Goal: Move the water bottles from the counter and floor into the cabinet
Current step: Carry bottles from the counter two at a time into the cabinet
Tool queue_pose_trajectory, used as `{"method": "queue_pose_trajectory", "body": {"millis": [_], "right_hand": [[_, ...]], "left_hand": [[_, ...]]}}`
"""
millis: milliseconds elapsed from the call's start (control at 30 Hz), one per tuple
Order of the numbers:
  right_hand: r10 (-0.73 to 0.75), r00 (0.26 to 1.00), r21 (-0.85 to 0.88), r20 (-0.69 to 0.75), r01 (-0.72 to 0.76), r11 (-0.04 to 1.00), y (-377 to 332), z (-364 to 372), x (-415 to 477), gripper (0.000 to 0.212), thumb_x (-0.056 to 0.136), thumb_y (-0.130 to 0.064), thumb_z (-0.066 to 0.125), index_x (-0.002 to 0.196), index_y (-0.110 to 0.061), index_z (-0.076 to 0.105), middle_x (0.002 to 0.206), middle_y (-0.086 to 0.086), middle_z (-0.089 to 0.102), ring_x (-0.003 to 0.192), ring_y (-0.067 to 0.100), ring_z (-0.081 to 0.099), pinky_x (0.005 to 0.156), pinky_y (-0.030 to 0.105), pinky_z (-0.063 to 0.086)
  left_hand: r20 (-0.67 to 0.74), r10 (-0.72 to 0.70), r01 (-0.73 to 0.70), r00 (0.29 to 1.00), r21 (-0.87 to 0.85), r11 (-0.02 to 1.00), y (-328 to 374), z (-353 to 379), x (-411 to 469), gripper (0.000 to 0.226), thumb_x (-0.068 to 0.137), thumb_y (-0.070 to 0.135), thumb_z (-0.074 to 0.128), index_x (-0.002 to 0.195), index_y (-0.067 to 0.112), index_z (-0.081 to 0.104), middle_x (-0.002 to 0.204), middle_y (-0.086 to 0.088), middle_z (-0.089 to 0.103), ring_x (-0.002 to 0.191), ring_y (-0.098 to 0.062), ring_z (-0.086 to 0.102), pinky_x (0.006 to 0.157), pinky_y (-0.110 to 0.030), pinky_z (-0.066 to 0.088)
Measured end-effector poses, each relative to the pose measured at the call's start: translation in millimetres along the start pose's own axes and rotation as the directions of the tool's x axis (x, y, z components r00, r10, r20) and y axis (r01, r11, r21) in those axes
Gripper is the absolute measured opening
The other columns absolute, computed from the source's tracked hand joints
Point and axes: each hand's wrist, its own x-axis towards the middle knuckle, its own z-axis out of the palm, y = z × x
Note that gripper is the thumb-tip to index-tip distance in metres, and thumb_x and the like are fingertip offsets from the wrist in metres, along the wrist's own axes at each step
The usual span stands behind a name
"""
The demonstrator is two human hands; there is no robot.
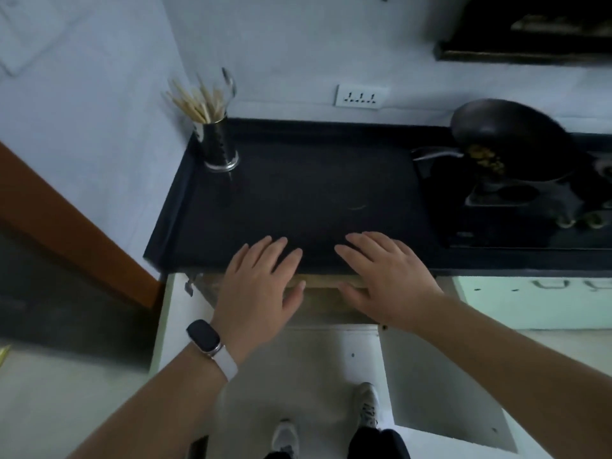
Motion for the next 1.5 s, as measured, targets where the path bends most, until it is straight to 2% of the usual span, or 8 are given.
{"method": "queue_pose_trajectory", "body": {"millis": [200, 333, 533, 800, 1133, 1267, 1367, 1500], "right_hand": [[0.249, 0.967, -0.066, -0.049, -0.252, 0.966, 11.3, -38.0, -61.2, 0.061, 0.089, -0.058, 0.04, 0.139, -0.024, 0.053, 0.14, 0.0, 0.054, 0.131, 0.025, 0.048, 0.105, 0.04, 0.039], [0.392, 0.917, -0.114, -0.08, -0.399, 0.91, 27.2, -59.1, -112.4, 0.059, 0.089, -0.058, 0.039, 0.138, -0.026, 0.051, 0.138, 0.0, 0.056, 0.129, 0.027, 0.051, 0.102, 0.043, 0.044], [0.526, 0.84, -0.121, -0.136, -0.541, 0.832, 60.4, -75.1, -191.7, 0.054, 0.091, -0.055, 0.039, 0.134, -0.024, 0.051, 0.135, 0.003, 0.058, 0.124, 0.031, 0.054, 0.1, 0.046, 0.046], [0.631, 0.746, -0.077, -0.212, -0.657, 0.75, 136.3, -78.0, -301.9, 0.052, 0.091, -0.052, 0.045, 0.13, -0.021, 0.059, 0.132, 0.004, 0.06, 0.121, 0.031, 0.055, 0.099, 0.044, 0.046], [0.699, 0.642, -0.006, -0.314, -0.738, 0.675, 274.4, -94.0, -474.4, 0.052, 0.09, -0.052, 0.049, 0.13, -0.02, 0.06, 0.131, 0.007, 0.059, 0.121, 0.032, 0.055, 0.1, 0.043, 0.042], [0.723, 0.621, -0.028, -0.303, -0.764, 0.644, 325.8, -101.5, -542.3, 0.053, 0.091, -0.053, 0.047, 0.13, -0.02, 0.059, 0.132, 0.008, 0.059, 0.123, 0.032, 0.054, 0.101, 0.044, 0.041], [0.758, 0.574, -0.022, -0.309, -0.801, 0.598, 350.7, -108.5, -586.2, 0.053, 0.091, -0.053, 0.047, 0.13, -0.02, 0.06, 0.132, 0.008, 0.059, 0.123, 0.032, 0.053, 0.102, 0.044, 0.04], [0.786, 0.511, -0.027, -0.349, -0.843, 0.536, 377.4, -116.6, -630.8, 0.053, 0.09, -0.053, 0.048, 0.129, -0.019, 0.06, 0.131, 0.009, 0.06, 0.121, 0.033, 0.054, 0.101, 0.044, 0.041]], "left_hand": [[-0.067, 0.242, -0.248, 0.968, -0.1, 0.964, 31.7, -12.4, 30.6, 0.046, 0.094, 0.04, 0.055, 0.132, 0.016, 0.067, 0.138, -0.009, 0.064, 0.131, -0.031, 0.056, 0.109, -0.053, 0.043], [-0.14, 0.406, -0.427, 0.903, -0.181, 0.886, 77.3, -10.1, 58.0, 0.044, 0.095, 0.039, 0.055, 0.131, 0.016, 0.067, 0.135, -0.009, 0.065, 0.13, -0.03, 0.057, 0.108, -0.052, 0.044], [-0.168, 0.576, -0.6, 0.8, -0.253, 0.759, 169.0, 3.5, 76.9, 0.044, 0.094, 0.036, 0.055, 0.13, 0.014, 0.068, 0.134, -0.012, 0.066, 0.129, -0.033, 0.058, 0.108, -0.054, 0.045], [-0.123, 0.701, -0.709, 0.703, -0.203, 0.675, 303.3, 21.3, 99.4, 0.048, 0.094, 0.04, 0.05, 0.13, 0.014, 0.067, 0.135, -0.013, 0.065, 0.129, -0.036, 0.058, 0.107, -0.057, 0.044], [-0.144, 0.79, -0.802, 0.596, -0.167, 0.574, 531.9, 38.9, 115.2, 0.049, 0.093, 0.044, 0.049, 0.129, 0.015, 0.067, 0.134, -0.014, 0.065, 0.127, -0.036, 0.059, 0.105, -0.058, 0.044], [-0.16, 0.831, -0.845, 0.533, -0.157, 0.511, 620.8, 51.0, 118.3, 0.049, 0.094, 0.045, 0.051, 0.13, 0.016, 0.065, 0.135, -0.013, 0.063, 0.128, -0.036, 0.058, 0.108, -0.055, 0.042], [-0.191, 0.855, -0.875, 0.482, -0.162, 0.457, 677.6, 58.4, 118.3, 0.048, 0.094, 0.044, 0.052, 0.13, 0.016, 0.065, 0.135, -0.014, 0.063, 0.127, -0.036, 0.057, 0.108, -0.053, 0.038], [-0.217, 0.89, -0.915, 0.401, -0.155, 0.374, 744.7, 67.6, 126.2, 0.048, 0.092, 0.044, 0.053, 0.13, 0.016, 0.064, 0.134, -0.013, 0.063, 0.127, -0.036, 0.058, 0.104, -0.057, 0.045]]}}
